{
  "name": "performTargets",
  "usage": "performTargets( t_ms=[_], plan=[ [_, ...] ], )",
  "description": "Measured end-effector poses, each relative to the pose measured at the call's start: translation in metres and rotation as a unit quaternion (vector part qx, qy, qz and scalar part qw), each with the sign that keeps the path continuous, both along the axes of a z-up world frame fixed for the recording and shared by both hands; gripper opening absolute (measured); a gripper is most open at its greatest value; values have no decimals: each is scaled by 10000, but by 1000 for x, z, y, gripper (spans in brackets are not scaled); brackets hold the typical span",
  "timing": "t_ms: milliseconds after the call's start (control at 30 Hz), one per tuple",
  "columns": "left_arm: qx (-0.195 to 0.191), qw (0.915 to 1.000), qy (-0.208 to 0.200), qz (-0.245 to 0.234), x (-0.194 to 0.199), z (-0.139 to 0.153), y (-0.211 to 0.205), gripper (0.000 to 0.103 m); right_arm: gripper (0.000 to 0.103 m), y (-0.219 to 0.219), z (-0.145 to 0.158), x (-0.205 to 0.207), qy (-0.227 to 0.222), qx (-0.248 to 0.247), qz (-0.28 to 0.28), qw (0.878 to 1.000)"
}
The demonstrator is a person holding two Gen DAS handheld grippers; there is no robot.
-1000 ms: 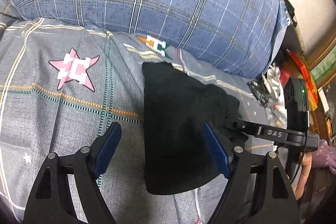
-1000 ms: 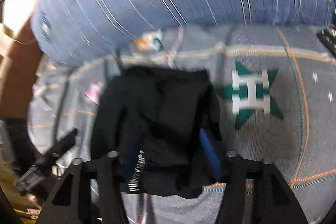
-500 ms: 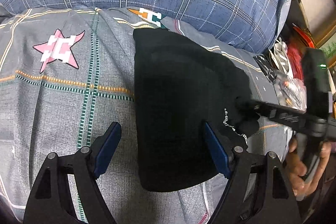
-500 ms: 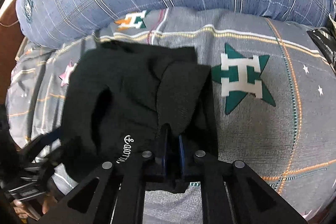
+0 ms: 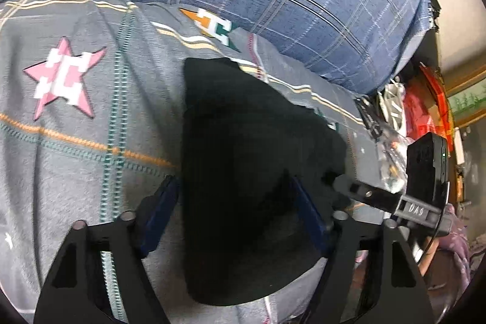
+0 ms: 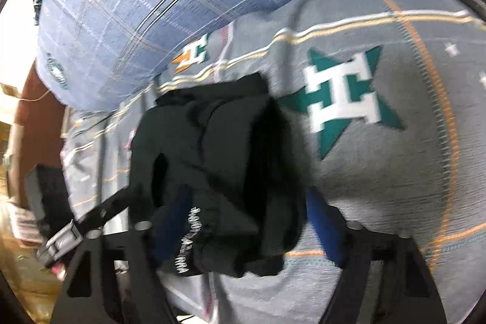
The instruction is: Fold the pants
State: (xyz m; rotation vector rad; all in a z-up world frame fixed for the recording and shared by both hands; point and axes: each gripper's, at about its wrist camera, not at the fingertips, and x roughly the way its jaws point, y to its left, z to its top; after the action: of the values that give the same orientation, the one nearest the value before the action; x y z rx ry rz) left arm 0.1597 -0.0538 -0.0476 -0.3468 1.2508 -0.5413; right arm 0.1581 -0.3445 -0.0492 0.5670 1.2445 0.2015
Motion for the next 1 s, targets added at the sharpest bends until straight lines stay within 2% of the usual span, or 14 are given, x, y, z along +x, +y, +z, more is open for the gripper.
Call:
performTargets(
  t_ms=[33,100,167,233,267,300,333,467,500,633,800,833,867,1000],
  plan=[
    [10,10000,-33,16,-1,-1,0,60,69,5,1,-1,-29,-72,88,9999],
    [85,9999,-71,30,-5,-5,1,59,63,11,-1,1,69,-320,206,9993],
    [56,10000,34,4,-4,-8,2,59,64,10,-15,4,403,-545,122,9976],
    [-74,9999,98,81,-3,-8,6,59,61,7,-15,3,374,-359,57,9986],
    [-130,9998,115,85,-3,-7,8,57,52,10,-10,3,257,-185,142,9994],
    [-160,9998,96,93,-3,-6,9,48,49,11,-7,1,199,-102,195,9996],
    [-133,9998,69,96,-4,-5,9,47,46,15,-5,-1,148,-32,284,9995],
    [-179,9997,139,128,-2,-10,12,47,47,23,-20,2,429,-108,416,9982],
    [-166,9996,164,158,-1,-12,13,50,47,19,-19,2,426,-1,354,9985],
    [-277,9989,341,184,1,-20,15,50,48,12,-22,-2,472,198,242,9984],
    [-236,9992,257,167,-1,-13,14,47,48,3,-19,-3,431,236,106,9987],
    [-217,9993,254,182,-1,-13,14,47,54,-1,-18,-3,432,106,7,9990],
    [-208,9992,263,197,-1,-14,15,47,66,-5,-18,-4,466,21,-80,9989],
    [-130,9996,210,160,-1,-13,12,47,66,-5,-19,-3,452,152,-17,9989]
  ],
)
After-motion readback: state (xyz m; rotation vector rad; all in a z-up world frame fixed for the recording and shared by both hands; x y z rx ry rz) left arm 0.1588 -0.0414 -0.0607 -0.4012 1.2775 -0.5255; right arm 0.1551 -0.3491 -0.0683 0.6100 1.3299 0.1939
